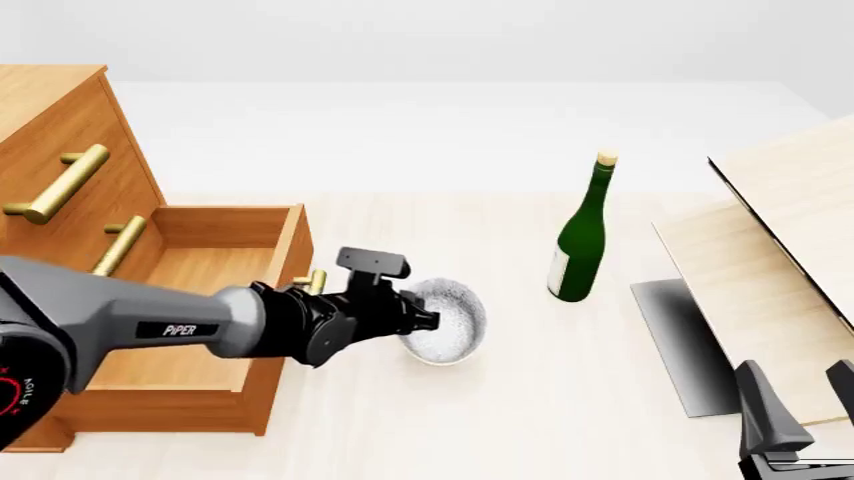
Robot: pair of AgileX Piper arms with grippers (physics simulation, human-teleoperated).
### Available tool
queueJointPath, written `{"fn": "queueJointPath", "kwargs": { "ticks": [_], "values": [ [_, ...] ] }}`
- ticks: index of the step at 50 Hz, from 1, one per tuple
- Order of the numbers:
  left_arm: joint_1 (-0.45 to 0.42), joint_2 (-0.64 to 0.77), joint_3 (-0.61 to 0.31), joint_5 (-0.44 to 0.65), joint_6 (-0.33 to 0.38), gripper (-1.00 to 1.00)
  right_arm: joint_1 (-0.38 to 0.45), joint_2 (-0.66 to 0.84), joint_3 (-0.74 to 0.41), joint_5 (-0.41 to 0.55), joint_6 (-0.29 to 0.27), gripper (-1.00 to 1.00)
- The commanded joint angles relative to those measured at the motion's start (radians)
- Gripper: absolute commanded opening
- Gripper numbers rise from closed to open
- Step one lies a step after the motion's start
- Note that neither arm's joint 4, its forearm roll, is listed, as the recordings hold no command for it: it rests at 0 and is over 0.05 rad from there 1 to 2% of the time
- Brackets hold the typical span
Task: Put the bowl in the bottom drawer of the cabinet and close it.
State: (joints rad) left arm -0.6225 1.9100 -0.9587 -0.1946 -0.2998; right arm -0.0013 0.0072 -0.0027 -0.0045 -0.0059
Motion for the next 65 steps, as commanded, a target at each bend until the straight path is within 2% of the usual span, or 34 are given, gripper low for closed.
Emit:
{"fn": "queueJointPath", "kwargs": {
  "ticks": [1, 65],
  "values": [
    [-0.011, -0.074, 0.053, -0.028, -0.003, -1.0, 0.0, -0.001, 0.0, 0.001, 0.0, 1.0],
    [0.043, -0.342, 0.214, -0.014, 0.072, -1.0, 0.0, -0.001, 0.0, 0.001, 0.0, 1.0]
  ]
}}
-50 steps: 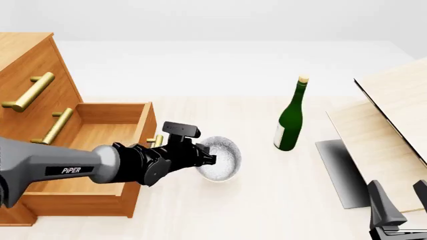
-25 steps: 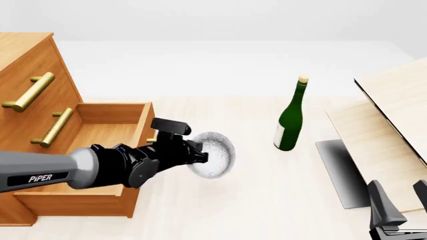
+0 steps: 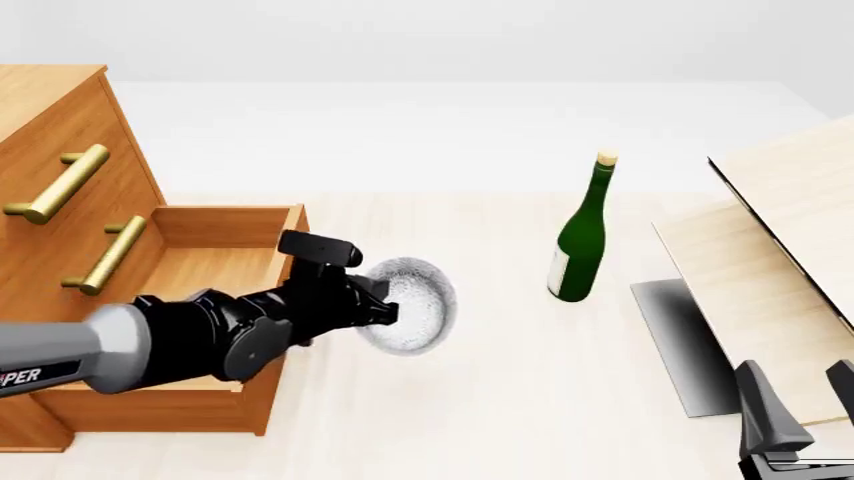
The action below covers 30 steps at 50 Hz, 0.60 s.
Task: Put the bowl in the bottom drawer of the cabinet and close it.
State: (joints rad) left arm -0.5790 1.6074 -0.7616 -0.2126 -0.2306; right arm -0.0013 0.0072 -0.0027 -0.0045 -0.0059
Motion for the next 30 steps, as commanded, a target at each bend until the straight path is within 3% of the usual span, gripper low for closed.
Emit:
{"fn": "queueJointPath", "kwargs": {
  "ticks": [1, 30],
  "values": [
    [0.0, -0.046, 0.021, 0.005, 0.003, -1.0, 0.0, -0.001, 0.0, 0.001, 0.0, 1.0],
    [0.029, -0.187, 0.091, 0.031, 0.022, -1.0, 0.0, -0.001, 0.0, 0.001, 0.0, 1.0]
  ]
}}
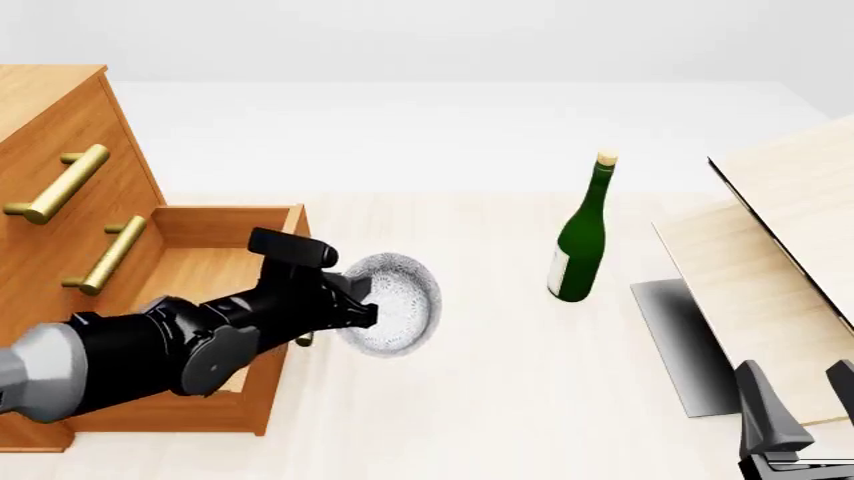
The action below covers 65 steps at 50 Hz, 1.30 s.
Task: Put the bowl in the bottom drawer of the cabinet and close it.
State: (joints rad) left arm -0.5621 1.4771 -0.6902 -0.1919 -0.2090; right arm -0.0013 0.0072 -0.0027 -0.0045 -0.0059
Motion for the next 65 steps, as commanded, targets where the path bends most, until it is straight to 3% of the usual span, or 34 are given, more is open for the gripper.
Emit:
{"fn": "queueJointPath", "kwargs": {
  "ticks": [1, 26, 65],
  "values": [
    [0.012, -0.057, 0.02, 0.01, 0.001, -1.0, 0.0, -0.001, 0.0, 0.001, 0.0, 1.0],
    [0.072, -0.191, 0.076, 0.042, 0.008, -1.0, 0.0, -0.001, 0.0, 0.001, 0.0, 1.0],
    [0.245, -0.323, 0.108, 0.067, 0.049, -1.0, 0.0, -0.001, 0.0, 0.001, 0.0, 1.0]
  ]
}}
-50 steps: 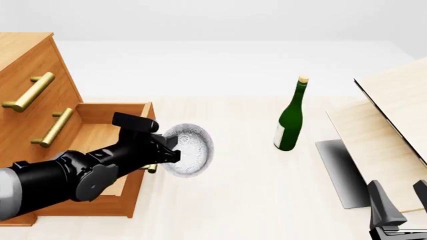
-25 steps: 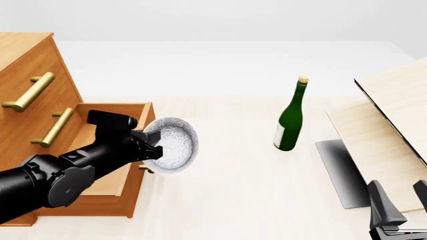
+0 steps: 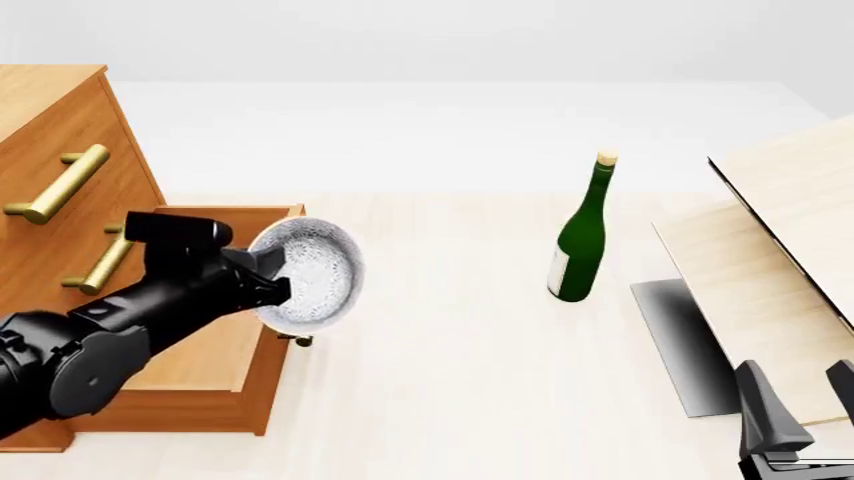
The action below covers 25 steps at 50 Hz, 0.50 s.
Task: Put the bowl in the bottom drawer of the cabinet and close it.
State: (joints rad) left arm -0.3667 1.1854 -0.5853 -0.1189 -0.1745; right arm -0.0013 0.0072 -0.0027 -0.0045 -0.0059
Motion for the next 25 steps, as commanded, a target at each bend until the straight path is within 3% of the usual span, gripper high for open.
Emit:
{"fn": "queueJointPath", "kwargs": {
  "ticks": [1, 25],
  "values": [
    [0.053, -0.036, 0.004, -0.007, 0.017, -1.0, 0.0, -0.001, 0.0, 0.001, 0.0, 1.0],
    [0.159, -0.075, 0.018, -0.004, 0.025, -1.0, 0.0, -0.001, 0.0, 0.001, 0.0, 1.0]
  ]
}}
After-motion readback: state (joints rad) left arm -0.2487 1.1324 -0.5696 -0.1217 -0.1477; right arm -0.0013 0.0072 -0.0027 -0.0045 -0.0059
